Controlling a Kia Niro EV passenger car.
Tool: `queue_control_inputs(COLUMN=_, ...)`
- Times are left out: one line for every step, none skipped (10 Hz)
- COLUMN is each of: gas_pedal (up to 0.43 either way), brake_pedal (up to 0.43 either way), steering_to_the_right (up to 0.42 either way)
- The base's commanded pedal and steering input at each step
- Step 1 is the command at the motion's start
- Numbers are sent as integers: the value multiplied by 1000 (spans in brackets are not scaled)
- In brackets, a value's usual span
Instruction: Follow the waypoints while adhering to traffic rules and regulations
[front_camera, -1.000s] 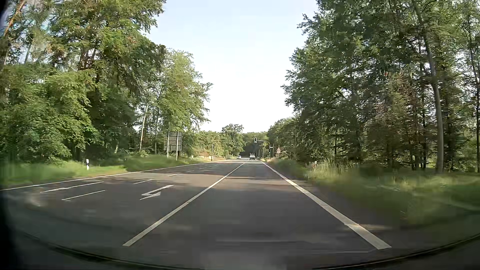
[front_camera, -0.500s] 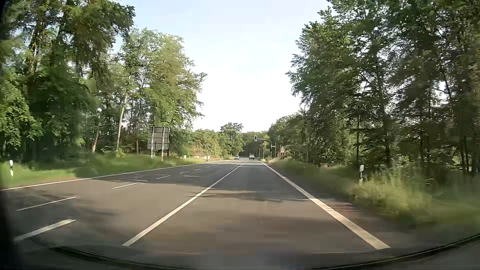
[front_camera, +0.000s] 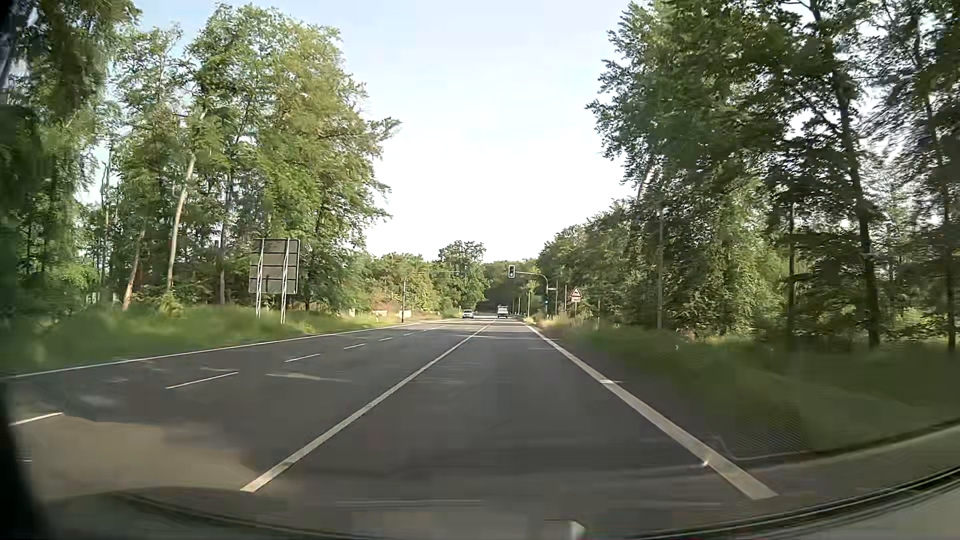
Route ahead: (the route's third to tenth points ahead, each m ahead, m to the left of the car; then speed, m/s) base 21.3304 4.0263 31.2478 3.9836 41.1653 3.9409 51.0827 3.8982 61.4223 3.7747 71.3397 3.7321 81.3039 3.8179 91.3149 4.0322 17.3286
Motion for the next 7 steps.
queue_control_inputs(gas_pedal=268, brake_pedal=30, steering_to_the_right=1)
queue_control_inputs(gas_pedal=268, brake_pedal=30, steering_to_the_right=1)
queue_control_inputs(gas_pedal=248, brake_pedal=30, steering_to_the_right=1)
queue_control_inputs(gas_pedal=248, brake_pedal=30, steering_to_the_right=1)
queue_control_inputs(gas_pedal=240, brake_pedal=30, steering_to_the_right=1)
queue_control_inputs(gas_pedal=240, brake_pedal=30, steering_to_the_right=1)
queue_control_inputs(gas_pedal=240, brake_pedal=24, steering_to_the_right=1)
